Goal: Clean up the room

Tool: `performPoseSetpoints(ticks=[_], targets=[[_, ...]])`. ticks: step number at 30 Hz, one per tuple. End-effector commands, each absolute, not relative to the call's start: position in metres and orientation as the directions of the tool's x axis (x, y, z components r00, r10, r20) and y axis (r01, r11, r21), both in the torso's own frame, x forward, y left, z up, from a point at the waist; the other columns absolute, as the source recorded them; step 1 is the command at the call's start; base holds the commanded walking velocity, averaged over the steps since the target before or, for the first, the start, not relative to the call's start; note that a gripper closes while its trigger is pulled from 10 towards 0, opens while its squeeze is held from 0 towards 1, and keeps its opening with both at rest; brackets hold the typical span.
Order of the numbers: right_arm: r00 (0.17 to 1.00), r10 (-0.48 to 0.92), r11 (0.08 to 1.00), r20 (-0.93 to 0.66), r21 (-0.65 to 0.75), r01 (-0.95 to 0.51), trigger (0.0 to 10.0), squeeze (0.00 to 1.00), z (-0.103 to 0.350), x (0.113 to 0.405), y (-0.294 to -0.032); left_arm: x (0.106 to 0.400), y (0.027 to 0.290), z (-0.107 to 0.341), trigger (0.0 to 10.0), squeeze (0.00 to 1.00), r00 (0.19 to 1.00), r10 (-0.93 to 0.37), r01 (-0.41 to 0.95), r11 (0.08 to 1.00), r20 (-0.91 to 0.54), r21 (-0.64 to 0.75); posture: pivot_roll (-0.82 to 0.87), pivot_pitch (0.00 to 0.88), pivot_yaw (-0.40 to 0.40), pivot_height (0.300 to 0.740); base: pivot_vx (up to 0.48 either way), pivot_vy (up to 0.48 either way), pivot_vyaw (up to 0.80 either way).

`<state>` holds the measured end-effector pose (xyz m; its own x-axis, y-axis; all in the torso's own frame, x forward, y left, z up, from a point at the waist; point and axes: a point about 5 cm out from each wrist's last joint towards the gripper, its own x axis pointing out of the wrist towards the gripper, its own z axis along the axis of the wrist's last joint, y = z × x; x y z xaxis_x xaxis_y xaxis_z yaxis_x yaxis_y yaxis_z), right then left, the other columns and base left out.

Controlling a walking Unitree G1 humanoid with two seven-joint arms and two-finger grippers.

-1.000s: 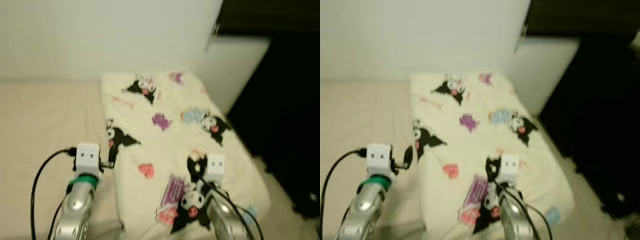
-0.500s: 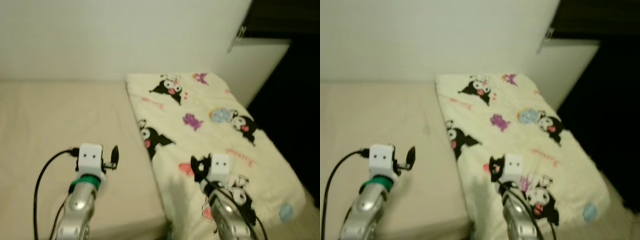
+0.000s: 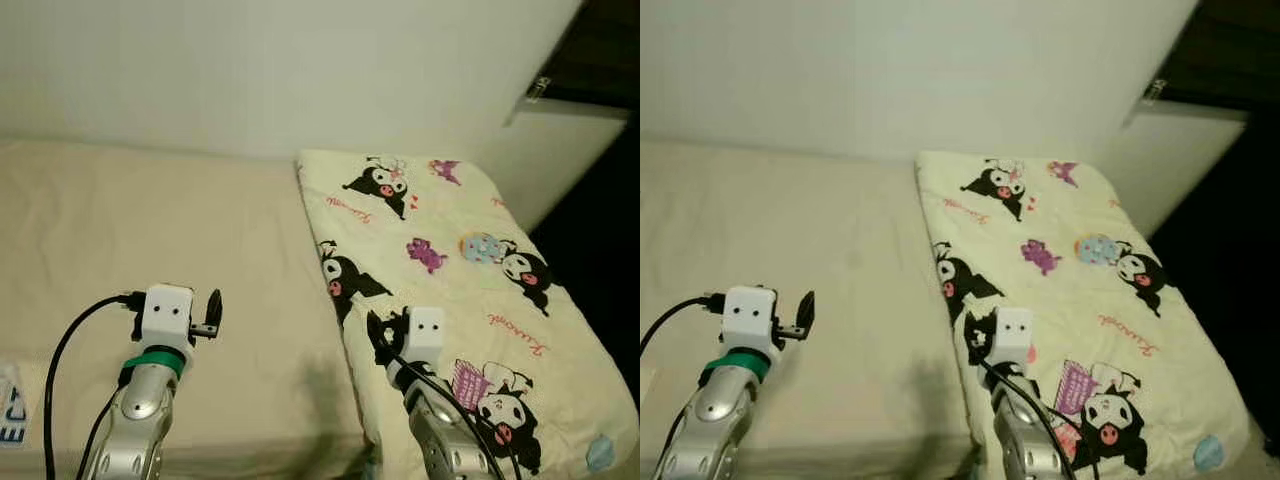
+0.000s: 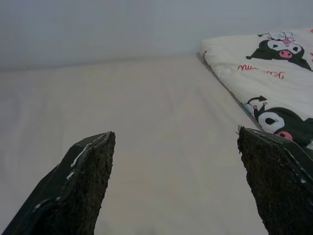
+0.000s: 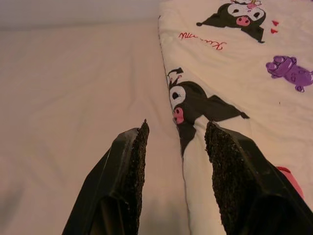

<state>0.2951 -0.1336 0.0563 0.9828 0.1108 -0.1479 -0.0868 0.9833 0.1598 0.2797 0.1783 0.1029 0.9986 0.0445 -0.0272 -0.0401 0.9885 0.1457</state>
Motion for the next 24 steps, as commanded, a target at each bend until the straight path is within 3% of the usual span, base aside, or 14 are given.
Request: performPoseSetpoints(ticks=[1, 3, 19, 24], targets=[[0.982, 0.079, 0.986, -0.171, 0.155, -0.052, 10.0, 0.0, 0.0505, 0.2916, -0.1427, 0.2775, 0.1709, 0.0975, 10.0, 0.0, 0.998, 0.018, -0.01, 0.991, -0.054, 0.136, 0.11, 0.0, -0.039, 0.74, 0.0, -0.48, 0.0], [0.982, 0.079, 0.987, -0.171, 0.155, -0.052, 10.0, 0.0, 0.0505, 0.2916, -0.1425, 0.2774, 0.1706, 0.0976, 10.0, 0.0, 0.999, 0.014, -0.008, 0.991, -0.052, 0.13, 0.1, 0.0, -0.038, 0.74, 0.0, -0.48, 0.0], [0.98, 0.102, 0.99, -0.17, 0.115, -0.083, 10.0, 0.0, 0.0514, 0.2929, -0.1397, 0.2775, 0.1715, 0.093, 10.0, 0.0, 0.996, 0.038, -0.029, 0.992, -0.076, 0.119, 0.11, 0.0, -0.039, 0.74, 0.0, 0.0, 0.0], [0.977, 0.126, 0.99, -0.172, 0.087, -0.112, 10.0, 0.0, 0.0515, 0.2932, -0.1366, 0.277, 0.1706, 0.0924, 10.0, 0.0, 0.996, 0.038, -0.029, 0.994, -0.078, 0.104, 0.11, 0.0, -0.042, 0.74, 0.0, 0.0, 0.8]])
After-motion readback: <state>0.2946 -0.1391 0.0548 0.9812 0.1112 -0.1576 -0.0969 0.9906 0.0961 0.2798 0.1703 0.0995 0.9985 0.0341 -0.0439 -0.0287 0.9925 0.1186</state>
